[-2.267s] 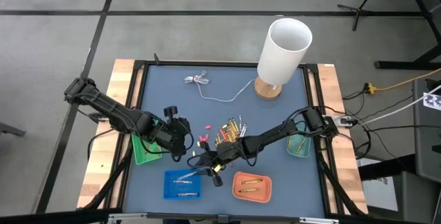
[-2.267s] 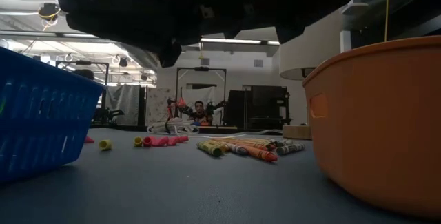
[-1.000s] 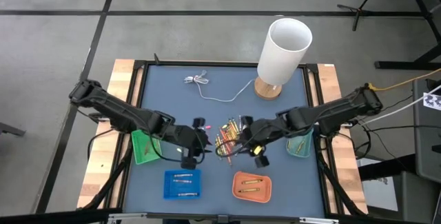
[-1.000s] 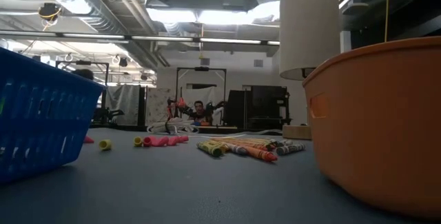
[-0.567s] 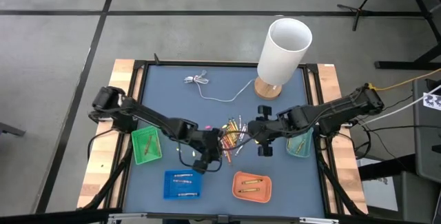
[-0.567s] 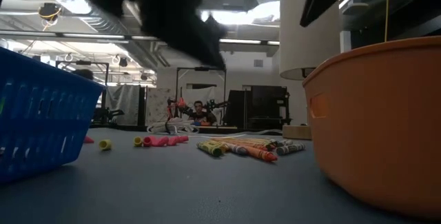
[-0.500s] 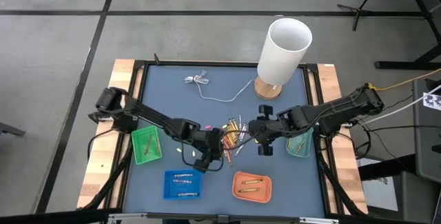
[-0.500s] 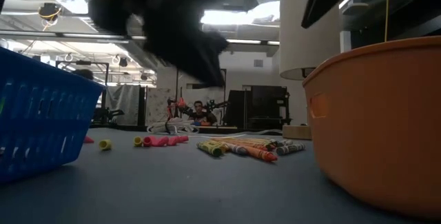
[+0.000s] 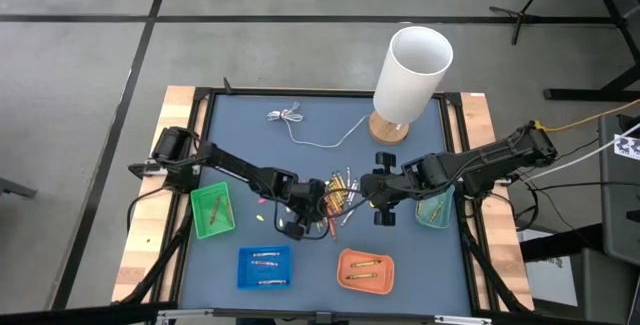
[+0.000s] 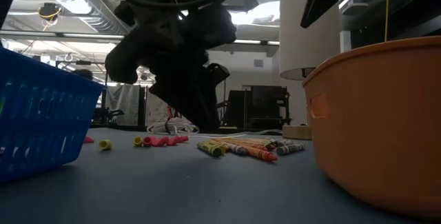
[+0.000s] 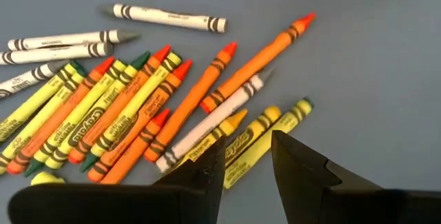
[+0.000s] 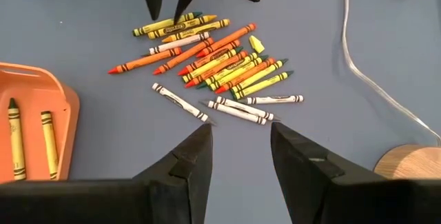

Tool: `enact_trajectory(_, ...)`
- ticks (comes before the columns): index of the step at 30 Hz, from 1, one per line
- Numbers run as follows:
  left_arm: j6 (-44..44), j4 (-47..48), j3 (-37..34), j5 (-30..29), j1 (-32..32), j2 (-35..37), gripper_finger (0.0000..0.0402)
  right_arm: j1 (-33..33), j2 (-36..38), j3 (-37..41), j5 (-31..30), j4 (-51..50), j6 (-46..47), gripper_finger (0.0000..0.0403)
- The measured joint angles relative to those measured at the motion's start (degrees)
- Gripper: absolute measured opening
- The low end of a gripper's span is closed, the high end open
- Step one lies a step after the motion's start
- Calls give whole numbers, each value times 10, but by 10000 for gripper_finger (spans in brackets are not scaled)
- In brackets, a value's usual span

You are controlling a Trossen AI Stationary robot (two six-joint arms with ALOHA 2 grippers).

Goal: Sort crayons
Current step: Put the green crayon into the orange bin

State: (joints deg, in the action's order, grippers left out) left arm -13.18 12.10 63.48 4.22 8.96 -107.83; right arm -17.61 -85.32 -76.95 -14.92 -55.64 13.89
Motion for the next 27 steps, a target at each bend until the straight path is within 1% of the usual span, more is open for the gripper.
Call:
enact_trajectory(4,-24,7,0,0,-2,0,103,0,0,0,0,0,0,147)
enact_trajectory(12,-25,10,0,0,-3,-1,103,0,0,0,1,1,0,147)
enact_trajectory(19,-26,1,1,0,-3,-31,103,0,-1,0,1,1,0,147)
enact_trajectory(27,-20,10,1,-1,-3,-34,103,0,-1,0,1,2,-2,147)
